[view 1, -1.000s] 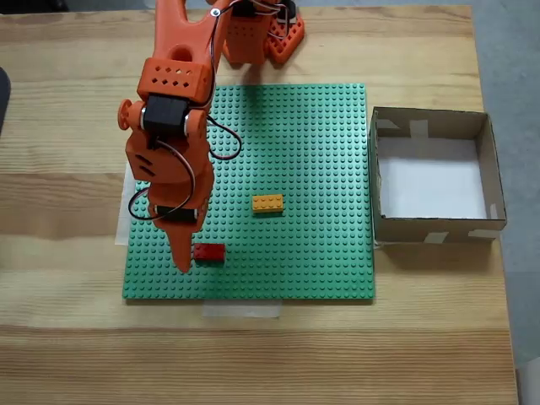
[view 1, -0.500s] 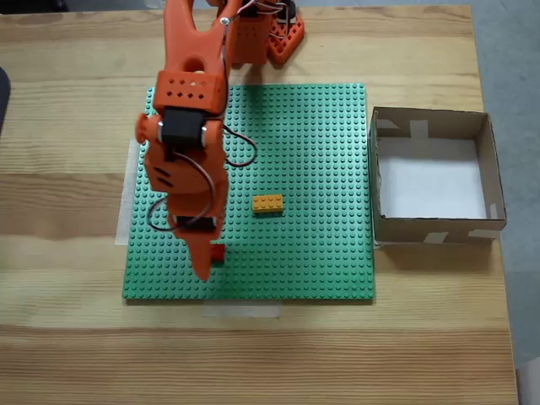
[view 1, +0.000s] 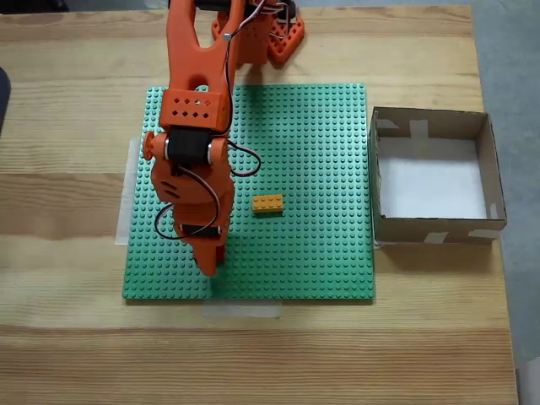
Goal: Pick the red lego block and put it in the box.
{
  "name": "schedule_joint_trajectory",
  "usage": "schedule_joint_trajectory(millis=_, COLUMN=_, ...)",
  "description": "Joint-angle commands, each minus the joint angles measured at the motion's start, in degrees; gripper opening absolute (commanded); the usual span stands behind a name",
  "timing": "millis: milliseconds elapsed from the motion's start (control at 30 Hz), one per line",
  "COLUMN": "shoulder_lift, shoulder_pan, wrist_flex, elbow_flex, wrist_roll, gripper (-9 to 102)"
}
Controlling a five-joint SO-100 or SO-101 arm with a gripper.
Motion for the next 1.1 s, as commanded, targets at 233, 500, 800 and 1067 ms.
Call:
schedule_joint_trajectory(millis=233, shoulder_lift=0.4, shoulder_pan=0.7, wrist_flex=-1.3, elbow_flex=-2.2, wrist_roll=-0.3, gripper=29)
schedule_joint_trajectory(millis=500, shoulder_lift=0.4, shoulder_pan=0.9, wrist_flex=-2.0, elbow_flex=-2.3, wrist_roll=-0.6, gripper=29)
schedule_joint_trajectory(millis=800, shoulder_lift=0.4, shoulder_pan=0.9, wrist_flex=-2.5, elbow_flex=-2.5, wrist_roll=-1.0, gripper=22)
schedule_joint_trajectory(millis=1067, shoulder_lift=0.4, shoulder_pan=1.1, wrist_flex=-3.4, elbow_flex=-2.6, wrist_roll=-2.8, gripper=4)
